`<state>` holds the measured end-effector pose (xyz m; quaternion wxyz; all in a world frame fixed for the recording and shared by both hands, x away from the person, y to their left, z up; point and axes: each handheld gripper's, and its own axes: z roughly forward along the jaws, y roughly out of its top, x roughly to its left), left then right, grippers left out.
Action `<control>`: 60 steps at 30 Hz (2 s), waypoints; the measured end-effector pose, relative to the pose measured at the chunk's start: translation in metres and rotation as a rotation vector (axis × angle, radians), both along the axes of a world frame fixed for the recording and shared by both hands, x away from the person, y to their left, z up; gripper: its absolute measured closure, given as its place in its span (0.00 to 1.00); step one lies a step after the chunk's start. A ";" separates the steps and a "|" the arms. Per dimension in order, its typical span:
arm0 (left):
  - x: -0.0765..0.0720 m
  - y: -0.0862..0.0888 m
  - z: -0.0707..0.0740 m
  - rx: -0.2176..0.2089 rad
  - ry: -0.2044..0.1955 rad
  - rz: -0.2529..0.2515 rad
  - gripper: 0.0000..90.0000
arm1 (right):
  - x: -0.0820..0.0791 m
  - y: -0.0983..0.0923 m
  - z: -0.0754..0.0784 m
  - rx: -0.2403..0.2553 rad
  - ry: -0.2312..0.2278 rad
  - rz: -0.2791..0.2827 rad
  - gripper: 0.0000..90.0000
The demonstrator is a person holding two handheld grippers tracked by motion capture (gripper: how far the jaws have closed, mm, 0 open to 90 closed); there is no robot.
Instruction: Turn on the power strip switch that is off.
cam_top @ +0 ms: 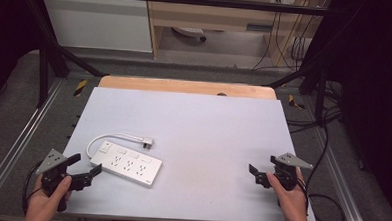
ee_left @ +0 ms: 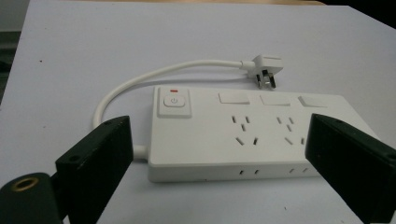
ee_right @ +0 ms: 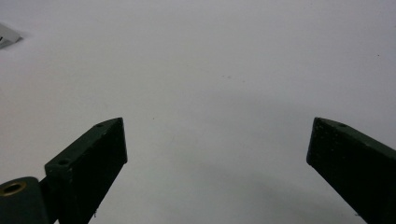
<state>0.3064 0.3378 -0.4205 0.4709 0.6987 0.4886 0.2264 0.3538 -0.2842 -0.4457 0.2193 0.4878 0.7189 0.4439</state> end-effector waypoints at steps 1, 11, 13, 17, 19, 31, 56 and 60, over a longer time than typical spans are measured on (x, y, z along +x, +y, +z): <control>0.000 0.000 0.000 -0.001 -0.002 0.002 0.09 | 0.000 0.000 0.000 -0.001 0.002 0.002 0.06; 0.000 0.002 0.000 -0.014 0.001 -0.008 0.09 | 0.001 0.003 0.000 -0.009 0.001 0.010 0.06; 0.001 0.002 0.000 -0.022 -0.001 -0.012 0.08 | 0.001 0.003 0.000 -0.010 0.005 0.011 0.06; 0.000 0.001 0.001 -0.034 -0.001 -0.023 0.08 | 0.002 0.004 0.000 -0.010 0.000 0.019 0.05; 0.000 -0.001 0.001 -0.034 -0.007 -0.032 0.07 | 0.002 0.005 0.001 -0.013 0.001 0.023 0.05; -0.001 -0.006 0.002 -0.042 -0.010 -0.044 0.07 | 0.002 0.009 0.003 -0.021 0.016 0.039 0.05; -0.001 -0.007 0.006 -0.055 -0.022 -0.048 0.06 | 0.003 0.009 0.003 -0.004 0.035 0.044 0.05; -0.001 -0.007 0.007 -0.058 -0.028 -0.053 0.07 | 0.002 0.008 0.003 -0.005 0.033 0.045 0.05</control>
